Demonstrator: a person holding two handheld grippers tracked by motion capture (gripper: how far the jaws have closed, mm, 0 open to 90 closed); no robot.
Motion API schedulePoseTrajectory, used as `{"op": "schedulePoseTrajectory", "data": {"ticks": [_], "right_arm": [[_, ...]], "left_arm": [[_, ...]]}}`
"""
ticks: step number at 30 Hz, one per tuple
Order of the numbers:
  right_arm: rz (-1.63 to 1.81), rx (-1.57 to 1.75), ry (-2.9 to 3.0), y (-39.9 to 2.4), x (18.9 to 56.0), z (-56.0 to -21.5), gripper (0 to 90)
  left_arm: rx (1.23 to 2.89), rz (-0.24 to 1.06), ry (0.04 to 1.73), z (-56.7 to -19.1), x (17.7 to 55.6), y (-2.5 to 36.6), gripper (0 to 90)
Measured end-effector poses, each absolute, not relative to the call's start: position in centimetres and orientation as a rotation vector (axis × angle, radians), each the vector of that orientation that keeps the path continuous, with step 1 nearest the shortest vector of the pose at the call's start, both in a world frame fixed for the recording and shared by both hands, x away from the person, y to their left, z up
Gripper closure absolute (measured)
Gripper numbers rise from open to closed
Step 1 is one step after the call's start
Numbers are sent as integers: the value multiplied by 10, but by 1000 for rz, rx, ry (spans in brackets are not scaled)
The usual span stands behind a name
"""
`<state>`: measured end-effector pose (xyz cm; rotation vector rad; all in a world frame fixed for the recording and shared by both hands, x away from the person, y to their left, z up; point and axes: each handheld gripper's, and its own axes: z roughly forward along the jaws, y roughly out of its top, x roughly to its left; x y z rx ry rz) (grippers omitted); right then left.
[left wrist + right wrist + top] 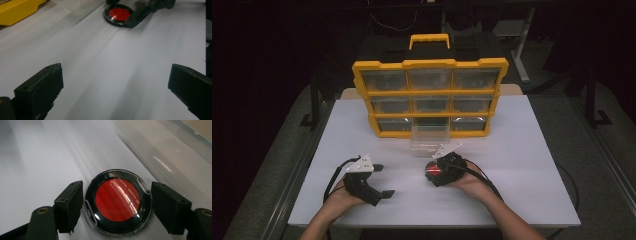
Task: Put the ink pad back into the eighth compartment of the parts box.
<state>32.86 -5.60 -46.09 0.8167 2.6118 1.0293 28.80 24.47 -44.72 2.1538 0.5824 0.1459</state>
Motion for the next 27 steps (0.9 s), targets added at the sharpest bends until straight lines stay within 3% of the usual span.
{"op": "schedulePoseTrajectory", "data": {"ticks": [27], "right_arm": [[1015, 819, 2623, -58, 323, -456, 287]], "left_arm": [[2152, 150, 589, -447, 289, 245, 0]]}}
